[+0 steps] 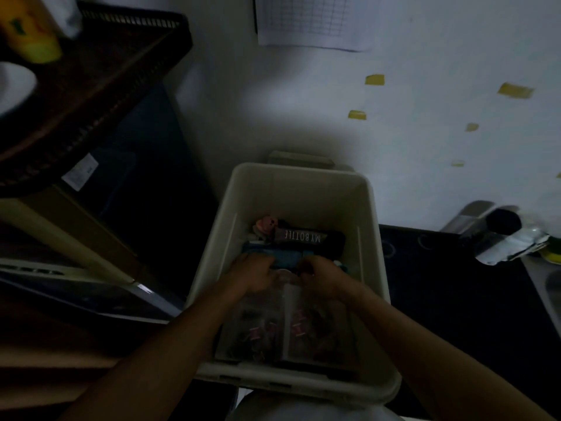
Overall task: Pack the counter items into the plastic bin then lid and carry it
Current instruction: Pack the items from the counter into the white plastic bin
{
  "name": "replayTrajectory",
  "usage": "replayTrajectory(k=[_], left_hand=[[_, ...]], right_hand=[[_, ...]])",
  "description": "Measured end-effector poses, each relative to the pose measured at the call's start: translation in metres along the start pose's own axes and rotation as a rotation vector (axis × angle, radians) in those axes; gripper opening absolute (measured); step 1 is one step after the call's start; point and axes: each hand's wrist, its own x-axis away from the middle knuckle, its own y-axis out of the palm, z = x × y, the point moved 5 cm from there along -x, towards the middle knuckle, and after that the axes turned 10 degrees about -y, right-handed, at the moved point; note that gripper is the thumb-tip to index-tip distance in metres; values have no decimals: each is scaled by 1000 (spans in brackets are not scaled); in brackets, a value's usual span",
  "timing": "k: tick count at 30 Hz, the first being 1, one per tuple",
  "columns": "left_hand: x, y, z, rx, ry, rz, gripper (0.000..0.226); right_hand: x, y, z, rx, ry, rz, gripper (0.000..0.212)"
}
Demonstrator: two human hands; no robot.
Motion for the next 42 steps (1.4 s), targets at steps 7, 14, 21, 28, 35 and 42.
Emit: replayTrajectory(k=[7,14,21,28,35,42], left_hand=[[15,-24,44,96,119,117,37],[20,-64,108,145,276,281,30],[15,-95,173,55,393,383,37],[5,-83,261,35,478,430,43],[-8,-56,334,22,504,334,47],[-30,-30,395,-10,493,278,47]], right_hand=[[16,-35,-7,-11,-72,117,29],[48,-99,-17,-52,-225,369,28],[86,-159,12,10,-276,501,30],[131,-209,82,37,-151,598,37],[173,-246,170,69,-2,624,37],[189,-271,238,137,108,579,42]])
